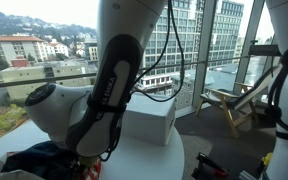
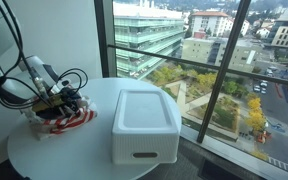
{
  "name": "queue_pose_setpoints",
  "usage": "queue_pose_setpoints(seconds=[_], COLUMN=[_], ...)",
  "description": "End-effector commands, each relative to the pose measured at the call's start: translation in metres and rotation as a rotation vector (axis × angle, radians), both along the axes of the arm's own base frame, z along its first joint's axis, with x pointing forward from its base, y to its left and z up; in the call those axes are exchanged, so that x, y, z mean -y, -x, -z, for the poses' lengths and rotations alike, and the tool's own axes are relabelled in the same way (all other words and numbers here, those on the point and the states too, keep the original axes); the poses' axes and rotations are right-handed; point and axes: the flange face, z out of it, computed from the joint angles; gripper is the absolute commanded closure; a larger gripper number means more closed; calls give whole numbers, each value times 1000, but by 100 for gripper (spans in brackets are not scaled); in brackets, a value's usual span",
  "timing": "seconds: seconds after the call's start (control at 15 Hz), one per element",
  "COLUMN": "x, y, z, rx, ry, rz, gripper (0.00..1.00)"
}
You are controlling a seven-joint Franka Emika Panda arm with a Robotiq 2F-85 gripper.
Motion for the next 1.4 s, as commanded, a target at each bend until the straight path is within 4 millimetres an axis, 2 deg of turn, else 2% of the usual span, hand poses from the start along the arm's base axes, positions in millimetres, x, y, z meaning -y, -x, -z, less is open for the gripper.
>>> queue_pose_setpoints(seconds=[0.0,0.2,0.4,0.67,1.2,1.33], x=[3,6,10,15,12,14], y=[0,-2,-7,-19,-49,-57], z=[-4,-9,-19,-46,-130,-137], rx=[-3,-10,-30,-48,-16,-23], ry=[16,41,66,111,181,211], rz=[22,30,58,98,99,99], gripper=[81,99,100,100,100,100])
